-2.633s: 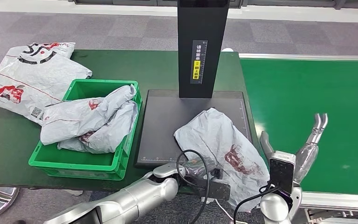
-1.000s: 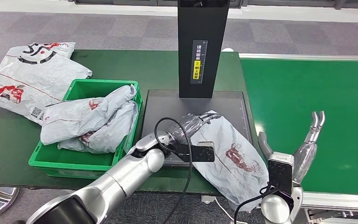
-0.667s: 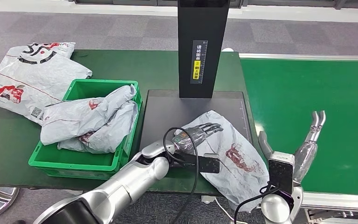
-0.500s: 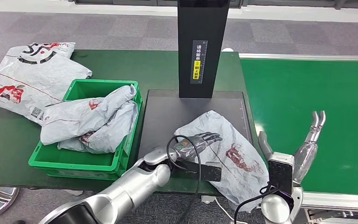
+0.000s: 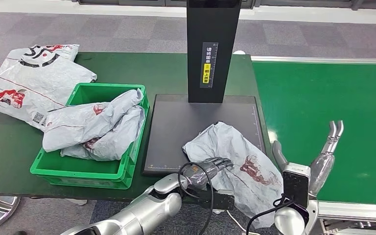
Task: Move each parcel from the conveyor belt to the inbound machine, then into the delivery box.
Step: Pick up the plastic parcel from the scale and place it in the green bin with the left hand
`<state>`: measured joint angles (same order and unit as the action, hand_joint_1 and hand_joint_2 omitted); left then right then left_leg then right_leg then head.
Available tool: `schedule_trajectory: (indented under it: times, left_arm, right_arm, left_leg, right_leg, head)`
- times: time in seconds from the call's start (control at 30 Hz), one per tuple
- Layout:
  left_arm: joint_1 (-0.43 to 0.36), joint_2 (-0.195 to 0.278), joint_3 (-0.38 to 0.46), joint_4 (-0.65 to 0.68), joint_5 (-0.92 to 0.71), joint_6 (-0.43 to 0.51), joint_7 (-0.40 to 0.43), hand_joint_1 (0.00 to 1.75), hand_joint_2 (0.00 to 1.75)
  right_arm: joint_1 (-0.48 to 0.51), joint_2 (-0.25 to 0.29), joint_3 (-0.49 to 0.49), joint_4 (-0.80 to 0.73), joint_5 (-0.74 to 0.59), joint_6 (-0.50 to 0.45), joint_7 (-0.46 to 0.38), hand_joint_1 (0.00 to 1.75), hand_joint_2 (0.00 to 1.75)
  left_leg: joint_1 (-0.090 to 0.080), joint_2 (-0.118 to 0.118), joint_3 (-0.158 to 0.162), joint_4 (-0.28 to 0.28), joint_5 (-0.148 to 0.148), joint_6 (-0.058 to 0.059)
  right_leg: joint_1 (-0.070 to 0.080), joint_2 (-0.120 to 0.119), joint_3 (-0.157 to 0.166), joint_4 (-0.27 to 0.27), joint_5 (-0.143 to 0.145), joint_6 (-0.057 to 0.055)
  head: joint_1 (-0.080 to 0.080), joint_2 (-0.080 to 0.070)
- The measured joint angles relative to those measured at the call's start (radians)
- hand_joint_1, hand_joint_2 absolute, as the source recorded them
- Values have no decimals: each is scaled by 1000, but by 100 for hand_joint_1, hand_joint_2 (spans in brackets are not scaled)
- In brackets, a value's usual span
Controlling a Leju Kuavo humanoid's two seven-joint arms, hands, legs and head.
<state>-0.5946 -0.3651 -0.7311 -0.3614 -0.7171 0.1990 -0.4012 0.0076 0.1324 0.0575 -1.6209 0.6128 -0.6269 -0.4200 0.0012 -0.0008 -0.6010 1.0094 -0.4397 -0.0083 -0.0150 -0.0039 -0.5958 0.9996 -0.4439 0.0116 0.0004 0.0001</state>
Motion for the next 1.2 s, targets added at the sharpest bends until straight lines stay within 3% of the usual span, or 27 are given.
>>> schedule_trajectory:
  times: [0.4,0.73,0.93,1.2]
  left_arm:
    - [-14,14,4,4,103,69,-43,175,175]
    - [-31,66,88,-61,183,121,-87,175,175]
    - [-52,114,149,-181,188,181,-75,175,175]
    - [-50,195,248,-434,51,238,20,175,175]
  right_arm:
    - [-6,-11,18,13,-48,-19,-6,0,175]
    - [-6,-23,36,30,-64,-37,-17,0,175]
    - [-5,-24,36,31,-58,-38,-16,0,175]
    - [10,-24,36,29,-41,-43,-11,0,175]
  left_leg:
    - [0,0,0,0,0,0]
    - [0,0,0,0,1,0]
    - [0,0,0,0,1,-1]
    - [0,0,0,0,1,-1]
  right_leg:
    - [0,0,1,0,0,0]
    - [0,-1,0,1,0,0]
    - [0,-1,0,1,0,0]
    - [0,0,0,1,0,0]
  head:
    - [0,0]
    - [0,0]
    - [0,0]
    - [0,0]
